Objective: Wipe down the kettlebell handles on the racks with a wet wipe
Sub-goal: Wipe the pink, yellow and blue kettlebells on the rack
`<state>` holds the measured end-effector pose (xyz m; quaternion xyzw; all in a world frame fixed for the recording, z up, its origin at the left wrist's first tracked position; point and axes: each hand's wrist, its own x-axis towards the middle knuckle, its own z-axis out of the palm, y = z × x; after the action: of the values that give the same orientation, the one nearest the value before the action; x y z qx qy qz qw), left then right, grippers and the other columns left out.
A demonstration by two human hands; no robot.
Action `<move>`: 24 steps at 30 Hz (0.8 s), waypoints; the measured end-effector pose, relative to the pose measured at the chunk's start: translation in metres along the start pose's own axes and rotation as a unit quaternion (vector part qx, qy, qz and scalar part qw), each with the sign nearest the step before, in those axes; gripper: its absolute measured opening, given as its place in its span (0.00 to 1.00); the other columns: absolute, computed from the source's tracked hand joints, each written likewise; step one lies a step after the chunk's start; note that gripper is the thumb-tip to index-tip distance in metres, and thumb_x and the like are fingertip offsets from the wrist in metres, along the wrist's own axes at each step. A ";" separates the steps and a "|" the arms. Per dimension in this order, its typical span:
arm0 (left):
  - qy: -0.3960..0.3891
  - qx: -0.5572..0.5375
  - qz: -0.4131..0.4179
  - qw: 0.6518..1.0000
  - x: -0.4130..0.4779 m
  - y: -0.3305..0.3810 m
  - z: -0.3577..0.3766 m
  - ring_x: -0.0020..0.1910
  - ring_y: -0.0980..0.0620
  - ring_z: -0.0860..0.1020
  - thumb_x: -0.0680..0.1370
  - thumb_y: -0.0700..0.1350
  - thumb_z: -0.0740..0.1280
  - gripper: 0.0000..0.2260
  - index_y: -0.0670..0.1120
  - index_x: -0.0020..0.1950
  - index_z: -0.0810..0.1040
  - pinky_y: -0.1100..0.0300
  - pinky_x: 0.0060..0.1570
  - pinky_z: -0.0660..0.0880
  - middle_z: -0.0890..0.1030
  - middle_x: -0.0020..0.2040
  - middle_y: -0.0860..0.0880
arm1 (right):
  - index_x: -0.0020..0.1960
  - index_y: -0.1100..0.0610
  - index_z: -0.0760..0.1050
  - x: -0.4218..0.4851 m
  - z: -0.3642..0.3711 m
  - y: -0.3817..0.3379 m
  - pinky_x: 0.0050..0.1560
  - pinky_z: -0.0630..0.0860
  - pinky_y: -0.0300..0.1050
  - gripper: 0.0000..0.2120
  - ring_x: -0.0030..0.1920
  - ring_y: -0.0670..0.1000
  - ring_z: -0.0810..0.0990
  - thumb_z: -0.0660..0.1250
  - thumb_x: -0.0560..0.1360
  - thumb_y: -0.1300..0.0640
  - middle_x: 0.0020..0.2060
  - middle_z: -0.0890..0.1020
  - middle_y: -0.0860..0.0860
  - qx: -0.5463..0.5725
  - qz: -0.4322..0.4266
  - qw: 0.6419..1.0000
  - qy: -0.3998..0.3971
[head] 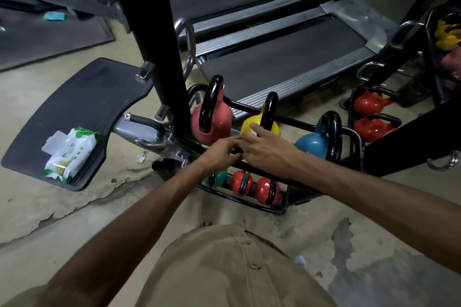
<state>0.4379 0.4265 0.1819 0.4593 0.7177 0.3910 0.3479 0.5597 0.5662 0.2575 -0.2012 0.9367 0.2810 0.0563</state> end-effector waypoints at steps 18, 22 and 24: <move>-0.119 0.048 0.053 0.990 0.011 0.000 -0.025 0.77 0.64 0.66 0.80 0.38 0.69 0.25 0.53 0.77 0.73 0.48 0.70 0.75 0.62 0.80 0.67 | 0.49 0.56 0.77 -0.008 0.024 -0.098 0.48 0.78 0.45 0.08 0.47 0.47 0.79 0.68 0.78 0.68 0.46 0.80 0.47 0.518 0.618 0.496 0.321; -0.138 0.043 0.063 0.987 0.012 0.000 -0.026 0.77 0.62 0.65 0.80 0.37 0.69 0.27 0.55 0.78 0.71 0.44 0.71 0.74 0.60 0.80 0.68 | 0.55 0.52 0.81 -0.006 0.022 -0.081 0.53 0.82 0.48 0.04 0.51 0.48 0.84 0.69 0.81 0.59 0.48 0.85 0.47 0.646 0.610 0.333 0.316; -0.141 0.049 0.064 0.987 0.012 -0.001 -0.026 0.77 0.62 0.66 0.81 0.38 0.69 0.27 0.54 0.78 0.71 0.47 0.71 0.74 0.60 0.80 0.68 | 0.57 0.54 0.81 -0.005 0.018 -0.067 0.53 0.82 0.45 0.06 0.53 0.49 0.85 0.66 0.84 0.56 0.49 0.86 0.48 0.693 0.586 0.298 0.296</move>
<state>0.4112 0.4311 0.1915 0.5715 0.6489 0.3078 0.3970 0.5914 0.5267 0.2102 0.4442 0.6087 -0.5920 -0.2860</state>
